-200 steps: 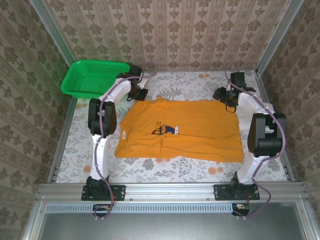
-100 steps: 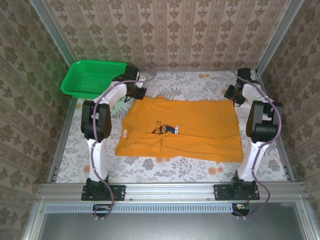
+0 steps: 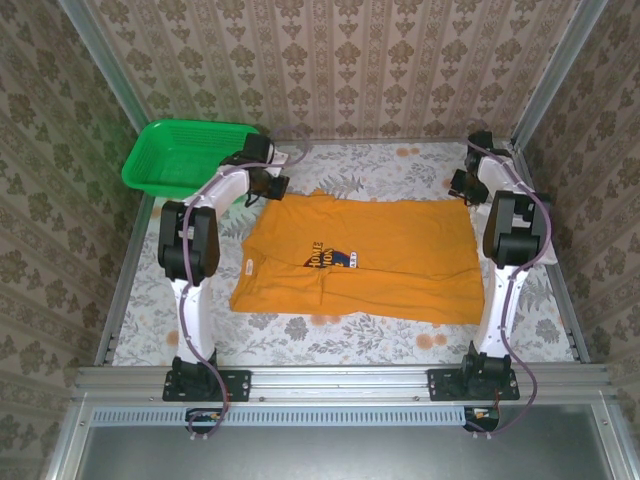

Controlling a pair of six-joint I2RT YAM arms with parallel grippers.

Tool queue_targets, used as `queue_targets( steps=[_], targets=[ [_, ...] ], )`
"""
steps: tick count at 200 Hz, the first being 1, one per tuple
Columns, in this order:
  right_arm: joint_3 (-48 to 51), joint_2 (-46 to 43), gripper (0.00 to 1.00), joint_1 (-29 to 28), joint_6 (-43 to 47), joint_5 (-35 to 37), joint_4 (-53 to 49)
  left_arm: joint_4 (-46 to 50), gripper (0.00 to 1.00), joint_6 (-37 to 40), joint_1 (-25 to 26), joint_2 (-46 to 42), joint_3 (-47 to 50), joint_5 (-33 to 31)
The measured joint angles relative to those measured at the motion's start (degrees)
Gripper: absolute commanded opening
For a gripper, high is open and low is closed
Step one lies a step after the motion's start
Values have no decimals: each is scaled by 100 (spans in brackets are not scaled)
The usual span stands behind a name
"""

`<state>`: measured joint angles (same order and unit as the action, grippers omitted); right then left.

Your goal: Fold and stack the t-shirts

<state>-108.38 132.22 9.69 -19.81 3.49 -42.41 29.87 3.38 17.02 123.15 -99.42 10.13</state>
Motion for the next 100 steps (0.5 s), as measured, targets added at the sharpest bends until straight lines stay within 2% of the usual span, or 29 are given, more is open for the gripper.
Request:
queue_targets(
  steps=[21,39,56,78,100],
  targets=[
    [-153,192,38,-11,-2,31,-76,-46,0,-33,-31,-4,24,37],
    [-236,223,32,-11,0,90,-142,-81,0,-37,-59,-11,61,81],
    [-302,260,21,-22,-7,127,-173,-94,0,-37,-61,-17,83,114],
    [-334,293,0,-22,17,157,-219,-131,0,-37,-61,-44,133,146],
    [-341,289,0,-22,44,175,-219,-210,0,-39,-61,-101,232,188]
  ],
)
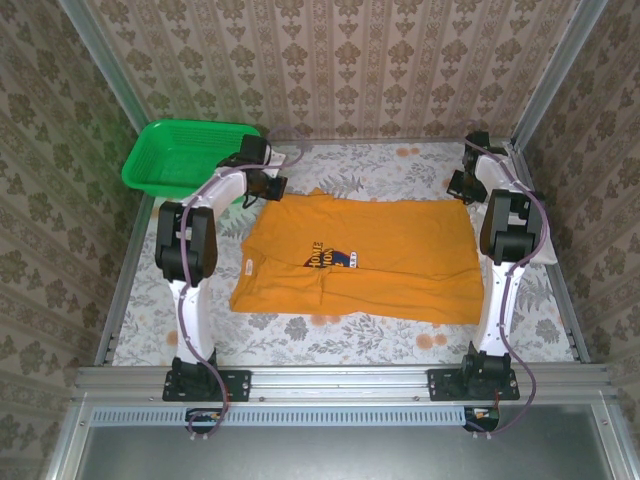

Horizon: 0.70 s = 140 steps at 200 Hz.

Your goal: Fold and stack the t-shirts

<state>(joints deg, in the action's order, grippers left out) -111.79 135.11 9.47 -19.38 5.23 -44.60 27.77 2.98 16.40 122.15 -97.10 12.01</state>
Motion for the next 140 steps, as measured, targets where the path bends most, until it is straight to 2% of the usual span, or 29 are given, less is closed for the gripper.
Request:
queue_targets(
  steps=[46,140],
  targets=[
    [903,-601,0,-15,20,-39,332,-302,0,-42,-2,-382,431,103],
    [3654,-3425,0,-35,13,-304,1281,-726,0,149,-262,-1379,1252,769]
  ],
)
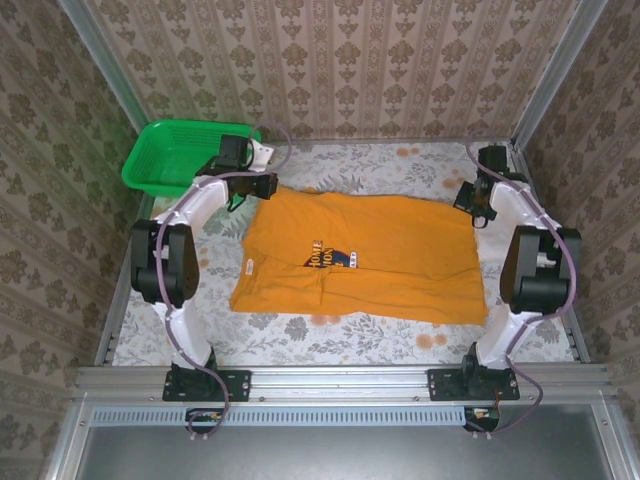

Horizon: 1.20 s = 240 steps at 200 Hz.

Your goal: Fold and stack the t-shirts

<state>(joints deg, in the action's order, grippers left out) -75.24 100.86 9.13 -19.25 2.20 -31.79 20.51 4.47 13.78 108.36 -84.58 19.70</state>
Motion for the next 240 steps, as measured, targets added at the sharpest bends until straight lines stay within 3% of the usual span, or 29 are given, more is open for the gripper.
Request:
queue_targets(
  steps=[131,240],
  targets=[
    [2369,-3220,0,-2,-522,-4,-247,-682,0,603,-122,-1364,2282,140],
    [2828,-3950,0,0,-863,273,-1141,-1027,0,260,-306,-2573,3462,219]
  ],
)
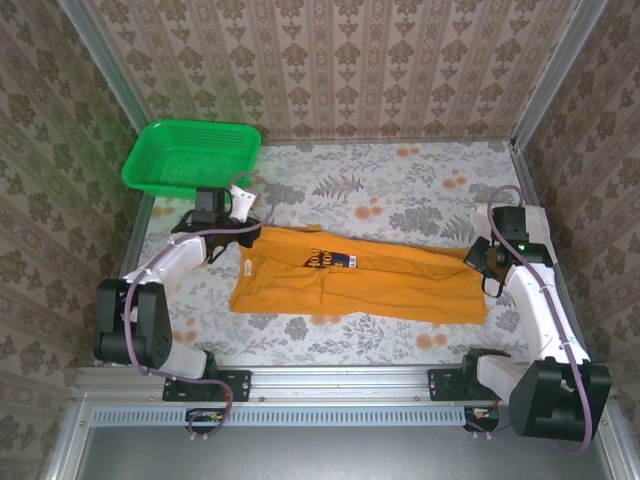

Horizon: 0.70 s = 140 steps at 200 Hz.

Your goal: Fold and stack the t-shirts

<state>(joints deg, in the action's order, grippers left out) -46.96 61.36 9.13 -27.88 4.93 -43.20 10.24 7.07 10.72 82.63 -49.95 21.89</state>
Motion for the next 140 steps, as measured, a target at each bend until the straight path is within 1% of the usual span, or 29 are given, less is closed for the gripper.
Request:
queue_targets(
  steps=[74,140],
  targets=[
    [205,-282,0,0,-197,68,-334,11,0,-120,-37,-334,424,-98],
    [345,-352,0,0,-240,70,-494,245,0,-179,-44,-807,750,-289]
  ],
)
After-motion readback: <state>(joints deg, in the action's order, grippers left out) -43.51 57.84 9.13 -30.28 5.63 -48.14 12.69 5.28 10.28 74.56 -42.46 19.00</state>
